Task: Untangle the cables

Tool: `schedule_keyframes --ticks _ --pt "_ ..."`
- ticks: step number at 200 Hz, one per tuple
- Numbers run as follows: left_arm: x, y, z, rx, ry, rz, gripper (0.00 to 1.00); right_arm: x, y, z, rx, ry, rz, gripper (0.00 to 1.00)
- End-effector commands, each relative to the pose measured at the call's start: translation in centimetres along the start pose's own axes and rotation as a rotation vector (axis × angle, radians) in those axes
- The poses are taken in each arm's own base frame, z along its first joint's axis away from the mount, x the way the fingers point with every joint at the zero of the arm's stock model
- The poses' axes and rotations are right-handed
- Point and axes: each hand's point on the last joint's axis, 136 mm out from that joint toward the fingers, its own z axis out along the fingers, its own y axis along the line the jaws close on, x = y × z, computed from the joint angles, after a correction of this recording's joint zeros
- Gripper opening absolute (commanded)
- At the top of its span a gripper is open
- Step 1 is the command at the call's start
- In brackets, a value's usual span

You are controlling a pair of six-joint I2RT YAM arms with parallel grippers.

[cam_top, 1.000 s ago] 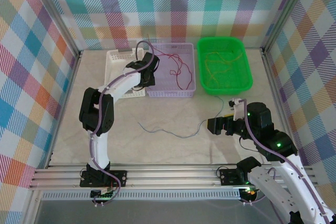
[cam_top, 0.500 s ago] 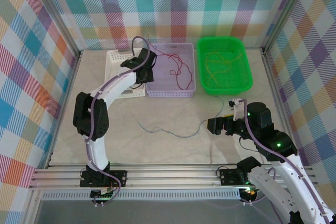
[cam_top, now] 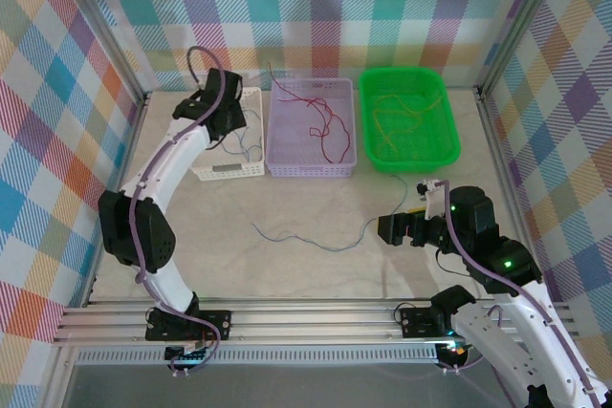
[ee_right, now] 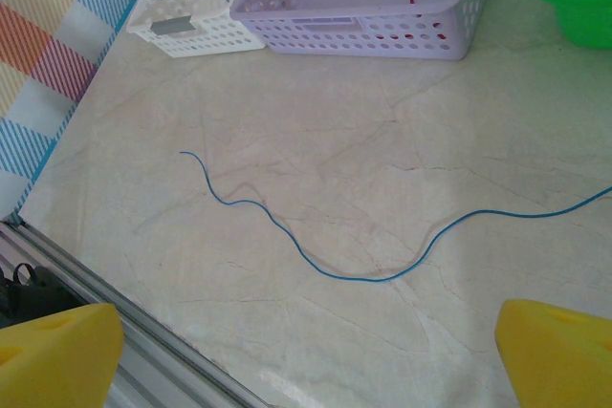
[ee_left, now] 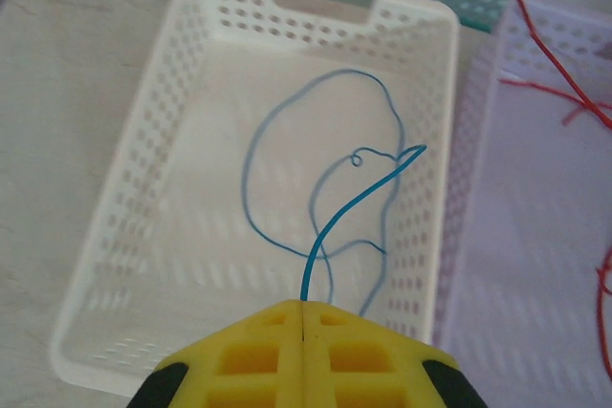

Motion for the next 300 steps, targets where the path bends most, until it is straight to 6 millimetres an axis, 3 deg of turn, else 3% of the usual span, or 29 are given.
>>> schedule_keyframes --ticks 1,104,115,131,139,148,181,202,216,228,244,275,300 --pt "-1.7 1.2 0.0 -0.032 -0.033 -0.006 0.0 -0.1 0.5 -0.2 -0.024 -0.003 -0.02 1.0" --pt "0.3 3.8 12.8 -0.259 0.08 0.071 0.0 0.1 0.7 0.0 -0.037 0.009 -0.023 1.0" --pt "0.7 4.0 13.6 -0.263 0.095 0.073 0.06 0.1 0.8 0.0 -0.04 0.009 -0.023 1.0" --pt "1.3 4.1 14.0 -0.261 0.105 0.072 0.28 0.1 0.8 0.1 -0.042 0.013 -0.025 1.0" --pt "1.6 4.0 13.9 -0.251 0.109 0.069 0.3 0.1 0.9 0.0 -0.043 0.011 -0.025 1.0" --pt "1.6 4.0 13.6 -0.242 0.104 0.057 0.32 0.2 0.9 0.1 -0.044 0.016 -0.023 1.0" --pt "0.7 3.7 9.9 -0.168 0.069 -0.02 0.67 0.2 0.8 0.2 -0.044 0.022 -0.024 1.0" --pt "0.0 3.4 5.2 -0.072 0.028 -0.119 0.77 0.2 0.8 0.3 -0.041 0.023 -0.021 1.0" --pt "0.9 2.6 1.9 0.013 0.009 -0.173 0.8 0.2 0.7 0.3 -0.034 0.022 -0.02 1.0" --pt "2.7 1.5 -0.4 0.078 0.013 -0.189 0.82 0.2 0.6 0.3 -0.033 0.021 -0.021 1.0" --pt "6.7 0.3 -2.3 0.142 0.052 -0.184 0.84 0.2 0.5 0.4 -0.024 0.022 -0.019 1.0" --pt "14.7 -1.1 -4.6 0.188 0.137 -0.111 0.88 0.2 0.4 0.4 -0.017 0.023 -0.016 1.0" --pt "20.7 -1.4 -5.3 0.164 0.195 -0.015 0.91 0.2 0.4 0.4 -0.02 0.024 -0.017 1.0"
